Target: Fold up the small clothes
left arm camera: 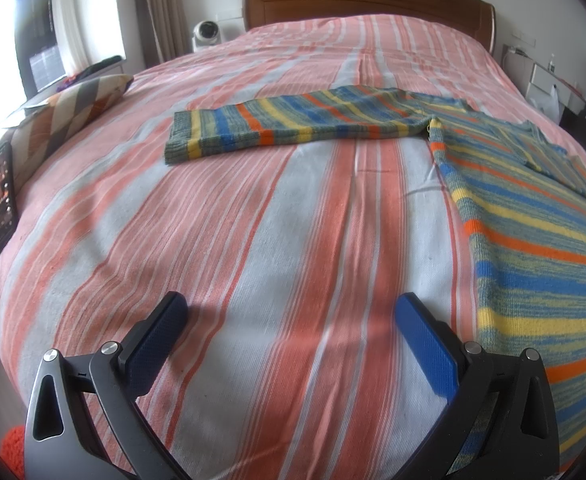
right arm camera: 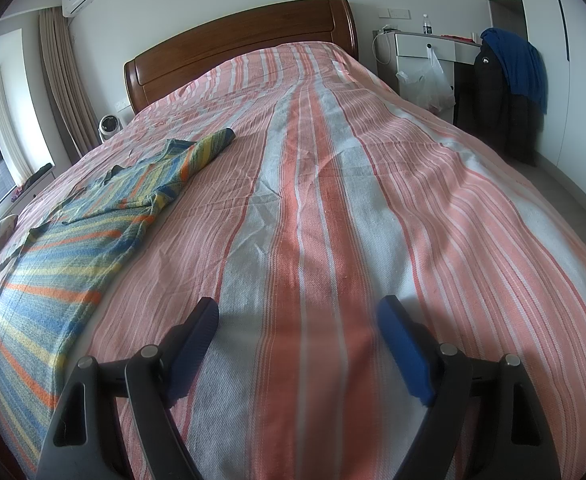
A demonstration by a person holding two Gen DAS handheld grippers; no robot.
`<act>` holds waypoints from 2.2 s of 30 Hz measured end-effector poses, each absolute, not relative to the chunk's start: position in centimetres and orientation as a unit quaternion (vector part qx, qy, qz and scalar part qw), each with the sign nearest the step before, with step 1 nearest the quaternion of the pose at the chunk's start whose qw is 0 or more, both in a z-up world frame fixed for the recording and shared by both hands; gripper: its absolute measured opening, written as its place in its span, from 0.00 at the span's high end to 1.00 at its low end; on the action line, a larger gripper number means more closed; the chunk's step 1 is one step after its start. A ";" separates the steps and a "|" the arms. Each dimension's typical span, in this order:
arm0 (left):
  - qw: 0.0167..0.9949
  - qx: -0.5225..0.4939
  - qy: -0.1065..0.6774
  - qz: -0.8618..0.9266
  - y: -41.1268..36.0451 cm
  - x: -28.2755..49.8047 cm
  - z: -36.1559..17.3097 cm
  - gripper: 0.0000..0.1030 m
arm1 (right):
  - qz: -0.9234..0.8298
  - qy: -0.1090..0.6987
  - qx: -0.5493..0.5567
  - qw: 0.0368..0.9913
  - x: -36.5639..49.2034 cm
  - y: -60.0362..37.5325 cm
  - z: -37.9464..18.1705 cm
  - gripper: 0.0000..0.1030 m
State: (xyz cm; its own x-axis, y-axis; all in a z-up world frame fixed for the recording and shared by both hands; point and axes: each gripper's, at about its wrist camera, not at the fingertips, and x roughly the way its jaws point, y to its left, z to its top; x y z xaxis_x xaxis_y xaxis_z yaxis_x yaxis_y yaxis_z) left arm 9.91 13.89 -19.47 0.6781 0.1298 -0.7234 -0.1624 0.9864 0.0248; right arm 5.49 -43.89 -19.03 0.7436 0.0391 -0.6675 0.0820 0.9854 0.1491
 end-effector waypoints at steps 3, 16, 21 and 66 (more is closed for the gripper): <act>0.916 -0.021 0.393 0.080 13.9 9.9 -19.5 0.00 | -0.012 0.358 0.085 0.930 5.5 -43.9 -19.0 0.21; 0.916 -0.021 0.393 0.080 13.9 9.9 -19.5 0.00 | -0.012 0.358 0.085 0.930 5.5 -43.9 -19.0 0.21; 0.916 -0.021 0.393 0.080 13.9 9.9 -19.5 0.00 | -0.012 0.358 0.085 0.930 5.5 -43.9 -19.0 0.21; 0.905 -0.039 0.385 -0.178 1.0 30.2 0.1 0.98 | -0.013 0.358 0.084 0.930 5.5 -43.8 -19.0 0.21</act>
State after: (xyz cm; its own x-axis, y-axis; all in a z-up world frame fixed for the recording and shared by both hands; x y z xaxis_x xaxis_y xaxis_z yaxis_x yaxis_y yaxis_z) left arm 30.22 0.98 0.10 0.6402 -0.3524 -0.6826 0.2921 0.9335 -0.2080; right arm 5.49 -43.84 -19.02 0.7438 0.0364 -0.6674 0.0837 0.9856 0.1470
